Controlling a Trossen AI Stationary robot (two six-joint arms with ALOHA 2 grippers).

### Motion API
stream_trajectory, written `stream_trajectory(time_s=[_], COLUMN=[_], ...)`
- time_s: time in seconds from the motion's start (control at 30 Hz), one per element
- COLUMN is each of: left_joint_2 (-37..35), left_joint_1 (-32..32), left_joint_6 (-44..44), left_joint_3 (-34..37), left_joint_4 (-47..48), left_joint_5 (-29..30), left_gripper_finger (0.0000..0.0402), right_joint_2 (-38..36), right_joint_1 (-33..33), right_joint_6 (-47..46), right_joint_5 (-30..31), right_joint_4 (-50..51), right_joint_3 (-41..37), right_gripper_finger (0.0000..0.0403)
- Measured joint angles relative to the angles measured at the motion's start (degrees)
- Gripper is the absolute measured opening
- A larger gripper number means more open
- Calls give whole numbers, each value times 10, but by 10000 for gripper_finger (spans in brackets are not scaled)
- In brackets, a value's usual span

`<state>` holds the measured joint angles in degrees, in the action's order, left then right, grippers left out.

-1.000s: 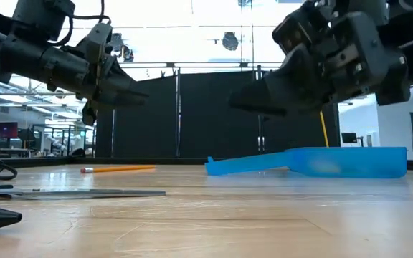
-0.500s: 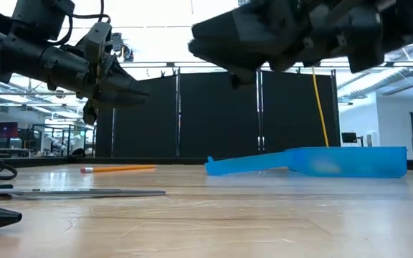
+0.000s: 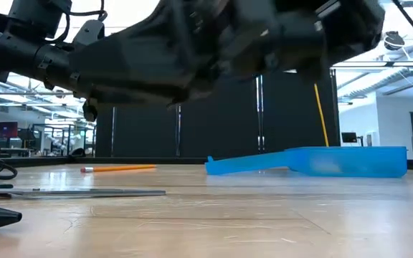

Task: Pick & place school supplies into a supply box
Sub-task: Put the black pen into the blue supply box

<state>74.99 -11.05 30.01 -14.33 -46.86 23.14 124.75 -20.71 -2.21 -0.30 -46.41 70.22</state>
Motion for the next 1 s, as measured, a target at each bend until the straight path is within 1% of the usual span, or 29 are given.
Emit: stream_trajectory(time_s=[0.07,0.2,0.3,0.5,0.63,0.7,0.77,0.83,0.9,1.0], left_joint_2=[0,0,0,0,0,0,0,0,0,0], left_joint_1=[1,5,13,21,21,21,20,19,19,18], left_joint_6=[-13,-53,-69,-71,-62,-59,-58,-54,-45,-40], left_joint_3=[0,0,0,0,0,0,0,0,0,0], left_joint_4=[-2,-11,-16,-20,-16,-10,-6,0,3,3], left_joint_5=[13,55,69,65,64,64,54,38,21,16], left_gripper_finger=[104,104,104,104,104,104,104,104,104,104], right_joint_2=[24,67,98,139,147,147,147,146,146,146], right_joint_1=[0,-8,-16,-26,-27,-27,-27,-29,-35,-43], right_joint_6=[0,-11,-14,15,8,10,10,4,0,-1], right_joint_5=[-1,-41,-42,4,6,16,20,26,50,63], right_joint_4=[-4,-21,-23,-13,-14,-13,-23,-26,-25,-21], right_joint_3=[23,72,110,149,155,155,155,155,155,155], right_gripper_finger=[98,98,98,98,98,98,102,112,128,157])
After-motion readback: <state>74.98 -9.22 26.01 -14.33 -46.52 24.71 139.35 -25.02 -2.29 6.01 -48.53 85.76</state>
